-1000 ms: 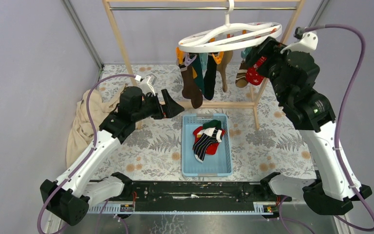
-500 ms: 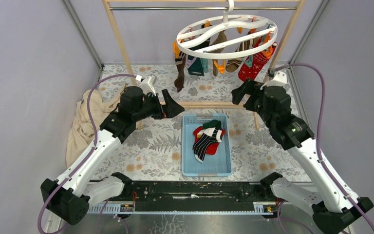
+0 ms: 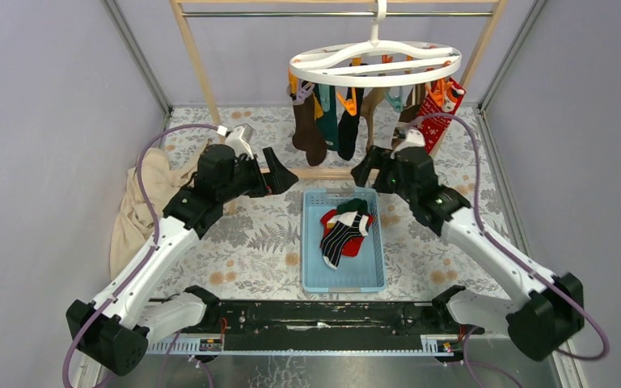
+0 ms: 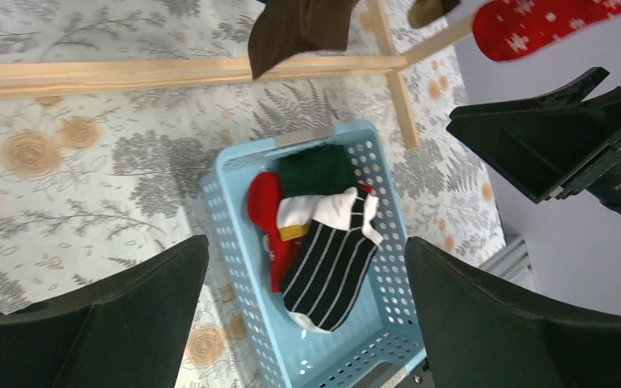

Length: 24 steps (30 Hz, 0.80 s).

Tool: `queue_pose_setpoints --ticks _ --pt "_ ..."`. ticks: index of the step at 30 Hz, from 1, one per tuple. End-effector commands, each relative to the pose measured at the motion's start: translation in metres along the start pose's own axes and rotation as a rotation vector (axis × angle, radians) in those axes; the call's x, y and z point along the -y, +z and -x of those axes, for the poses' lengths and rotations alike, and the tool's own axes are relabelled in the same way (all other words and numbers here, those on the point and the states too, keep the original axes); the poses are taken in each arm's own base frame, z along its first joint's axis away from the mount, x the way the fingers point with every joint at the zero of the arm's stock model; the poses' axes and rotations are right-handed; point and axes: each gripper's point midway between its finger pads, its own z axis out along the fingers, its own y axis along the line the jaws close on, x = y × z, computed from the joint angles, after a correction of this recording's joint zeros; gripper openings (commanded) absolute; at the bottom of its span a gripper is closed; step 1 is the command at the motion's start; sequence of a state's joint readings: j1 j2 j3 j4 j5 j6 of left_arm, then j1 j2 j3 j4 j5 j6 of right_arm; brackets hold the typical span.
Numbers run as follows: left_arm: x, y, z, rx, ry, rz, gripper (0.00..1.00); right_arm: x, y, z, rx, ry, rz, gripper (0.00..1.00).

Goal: Remove the socks clipped to the hanger
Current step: Adjust the hanger on the clothesline.

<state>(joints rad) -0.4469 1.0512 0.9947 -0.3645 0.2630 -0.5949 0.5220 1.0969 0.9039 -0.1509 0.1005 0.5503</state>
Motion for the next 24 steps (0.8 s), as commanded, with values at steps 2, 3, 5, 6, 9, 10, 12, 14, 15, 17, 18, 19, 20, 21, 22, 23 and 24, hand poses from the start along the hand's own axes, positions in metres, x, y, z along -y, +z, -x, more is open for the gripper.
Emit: queue_pose_setpoints --ticks 2,3,5,6,9,10,12,14,15,17,18,19,20,21,22,23,24 --pt "-0.030 -0.013 0.007 0.063 0.008 0.145 0.99 -0.063 0.027 0.027 0.073 -0.115 0.159 0.92" --pt "-0.032 -0.014 0.007 0.069 0.008 0.149 0.99 -0.067 0.034 0.028 0.081 -0.128 0.162 0.92" --pt "-0.033 -0.017 0.006 0.071 0.009 0.152 0.99 -0.074 0.049 0.028 0.086 -0.150 0.159 0.92" --pt "-0.034 -0.018 0.005 0.069 0.011 0.153 0.99 -0.075 0.058 0.029 0.090 -0.156 0.148 0.92" --pt "-0.036 -0.019 0.002 0.063 0.016 0.158 0.99 -0.082 0.079 0.037 0.106 -0.175 0.139 0.88" --pt "-0.036 -0.020 0.002 0.063 0.018 0.157 0.99 -0.087 0.085 0.040 0.110 -0.182 0.147 0.87" --pt "-0.037 -0.022 0.001 0.063 0.019 0.160 0.99 -0.096 0.100 0.041 0.109 -0.201 0.152 0.86" --pt "-0.038 -0.024 0.001 0.067 0.022 0.162 0.99 -0.110 0.110 0.047 0.123 -0.230 0.167 0.86" --pt "-0.039 -0.024 0.000 0.066 0.022 0.163 0.99 -0.117 0.116 0.048 0.128 -0.243 0.174 0.87" --pt "-0.040 -0.025 -0.001 0.066 0.022 0.165 0.99 -0.131 0.126 0.044 0.127 -0.275 0.201 0.90" --pt "-0.040 -0.026 -0.001 0.066 0.023 0.167 0.99 -0.137 0.131 0.042 0.130 -0.291 0.207 0.92" --pt "-0.041 -0.027 -0.002 0.065 0.025 0.170 0.99 -0.143 0.137 0.040 0.133 -0.308 0.205 0.95" --pt "-0.042 -0.028 -0.002 0.065 0.026 0.172 0.99 -0.147 0.142 0.039 0.142 -0.322 0.198 0.97" --pt "-0.043 -0.029 -0.003 0.064 0.028 0.176 0.99 -0.147 0.148 0.038 0.152 -0.336 0.169 0.99" --pt "-0.043 -0.030 -0.003 0.066 0.030 0.179 0.99 -0.149 0.153 0.036 0.163 -0.351 0.140 1.00" --pt "-0.044 -0.031 -0.003 0.067 0.032 0.181 0.99 -0.146 0.158 0.038 0.181 -0.360 0.088 1.00" --pt "-0.045 -0.033 -0.003 0.068 0.034 0.185 0.99 -0.139 0.165 0.040 0.194 -0.365 0.013 1.00"
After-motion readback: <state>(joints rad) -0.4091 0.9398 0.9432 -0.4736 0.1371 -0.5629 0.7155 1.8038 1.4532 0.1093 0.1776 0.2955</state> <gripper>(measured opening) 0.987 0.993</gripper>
